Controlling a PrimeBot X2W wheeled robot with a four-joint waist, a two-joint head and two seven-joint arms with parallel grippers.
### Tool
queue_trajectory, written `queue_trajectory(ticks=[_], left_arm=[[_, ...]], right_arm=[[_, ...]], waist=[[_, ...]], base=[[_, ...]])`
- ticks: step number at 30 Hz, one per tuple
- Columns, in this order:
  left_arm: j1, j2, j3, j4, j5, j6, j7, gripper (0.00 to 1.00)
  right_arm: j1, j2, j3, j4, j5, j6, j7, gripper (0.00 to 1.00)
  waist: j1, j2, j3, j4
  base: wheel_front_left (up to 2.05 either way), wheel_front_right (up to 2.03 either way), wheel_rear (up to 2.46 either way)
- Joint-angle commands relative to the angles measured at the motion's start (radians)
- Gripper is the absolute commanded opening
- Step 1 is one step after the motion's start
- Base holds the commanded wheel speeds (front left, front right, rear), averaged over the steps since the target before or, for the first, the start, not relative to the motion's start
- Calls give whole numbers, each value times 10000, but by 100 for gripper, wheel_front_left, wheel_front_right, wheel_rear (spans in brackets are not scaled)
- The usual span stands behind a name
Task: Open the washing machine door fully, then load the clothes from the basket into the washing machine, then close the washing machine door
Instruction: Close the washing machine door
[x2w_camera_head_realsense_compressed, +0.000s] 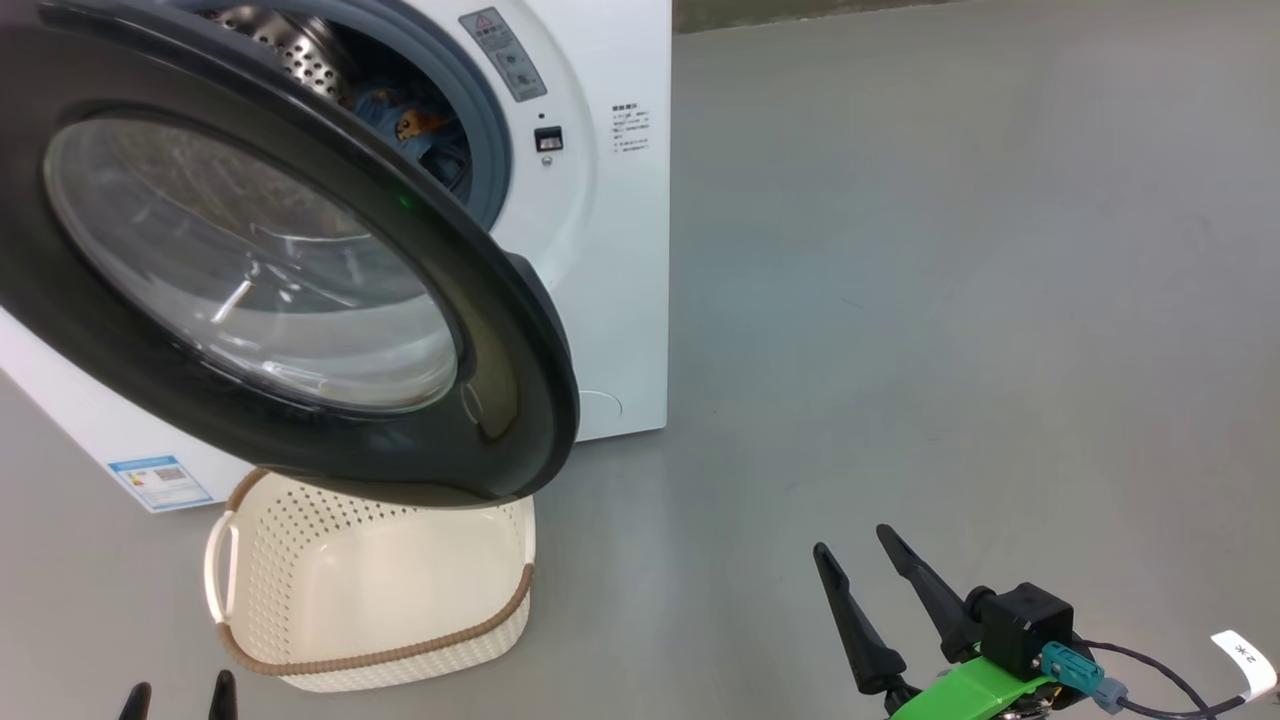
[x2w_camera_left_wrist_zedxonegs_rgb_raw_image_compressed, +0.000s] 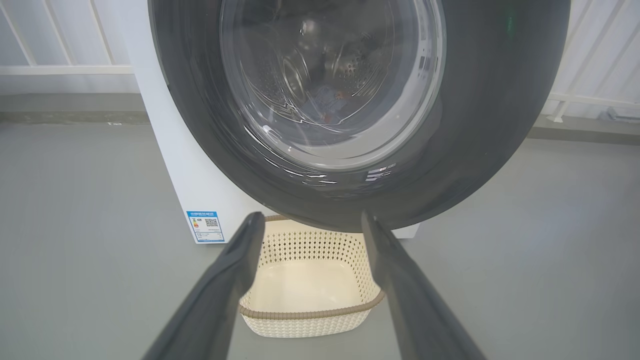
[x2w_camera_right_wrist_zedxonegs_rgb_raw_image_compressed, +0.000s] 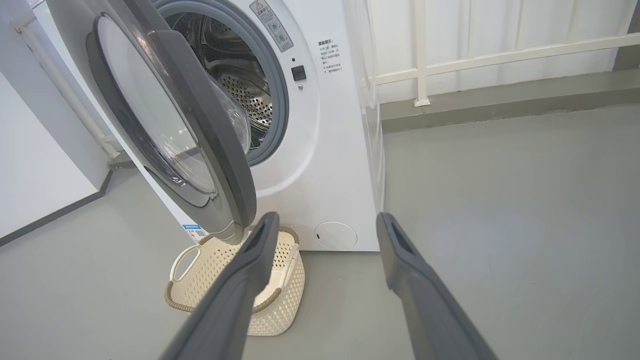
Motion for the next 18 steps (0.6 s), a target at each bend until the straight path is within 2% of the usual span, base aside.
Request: queue_trajectory(ticks=[1,15,16,17,18], left_arm=[[-275,39,387,-127,100,-25,-64,100],[-251,-13,374,-13,106,-25,-64,100],[-249,-9,362,-13,100,-25,-64,100],[-247,-4,350,-11,93,-25,-64,100],[-247,-1,341,-8,86,-25,-64,100]], right_arm=[[44,45,175,-249,-134,16,-120,100],[35,45,229,-157,-177,16,-120,100],[45,45,223,-125,-192,16,-120,47],[53,45,218,-76,-208,16,-120,0],[68,45,235,-15,-124,16,-120,0]], waist=[[0,0,-24,54],[0,0,-38,258],[0,0,-39,266],[0,0,-42,274],[0,0,-44,282]], base=[[0,0,0],[0,0,0],[0,0,0],[0,0,0],[0,0,0]])
